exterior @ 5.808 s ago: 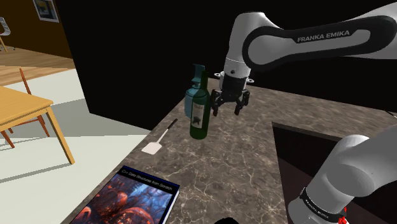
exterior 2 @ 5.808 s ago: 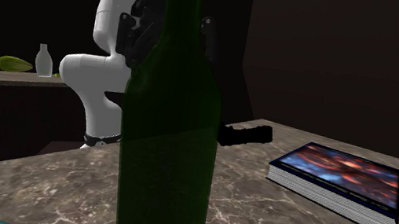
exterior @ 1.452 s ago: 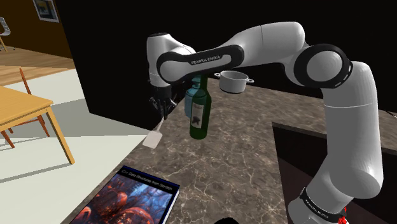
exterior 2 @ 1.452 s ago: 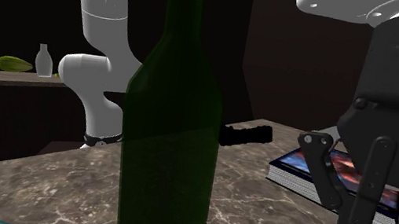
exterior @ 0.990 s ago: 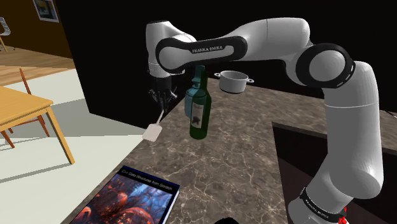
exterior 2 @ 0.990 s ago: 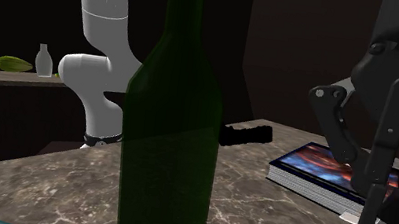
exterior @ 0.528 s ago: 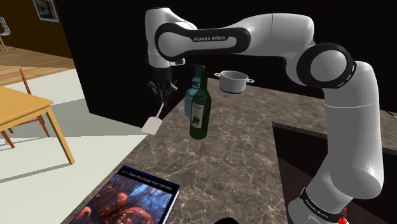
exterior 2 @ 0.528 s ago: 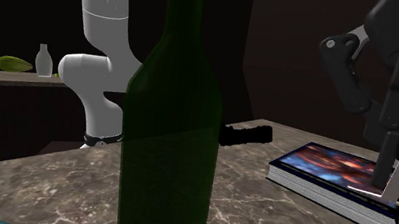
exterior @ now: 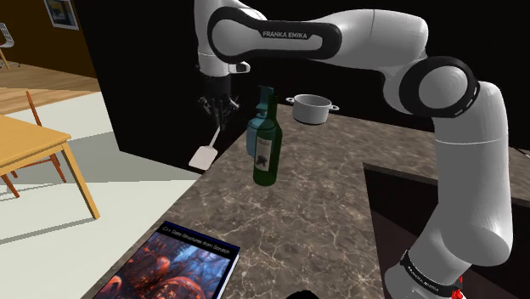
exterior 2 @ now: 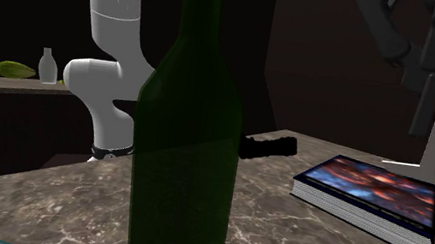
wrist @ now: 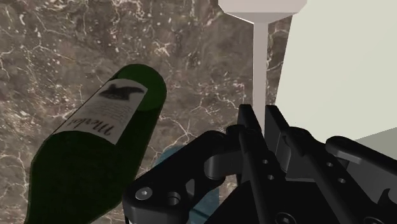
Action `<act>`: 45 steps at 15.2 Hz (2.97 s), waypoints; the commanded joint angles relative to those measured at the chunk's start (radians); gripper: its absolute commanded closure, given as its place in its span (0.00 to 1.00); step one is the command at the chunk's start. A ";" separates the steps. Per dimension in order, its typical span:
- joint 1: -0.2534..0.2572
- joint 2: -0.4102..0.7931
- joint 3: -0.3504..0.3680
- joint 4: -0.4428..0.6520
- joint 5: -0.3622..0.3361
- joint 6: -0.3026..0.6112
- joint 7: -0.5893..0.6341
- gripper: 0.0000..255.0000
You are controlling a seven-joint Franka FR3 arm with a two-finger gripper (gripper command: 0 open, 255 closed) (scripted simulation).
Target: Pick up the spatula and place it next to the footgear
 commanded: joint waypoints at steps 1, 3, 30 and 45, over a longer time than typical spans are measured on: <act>-0.023 -0.073 0.012 -0.101 0.026 0.031 0.007 1.00; -0.053 -0.172 0.026 -0.239 0.066 0.077 0.011 1.00; 0.008 -0.972 0.034 -1.123 0.449 0.246 -0.032 1.00; 0.009 -0.916 0.082 -1.283 0.460 0.459 -0.015 1.00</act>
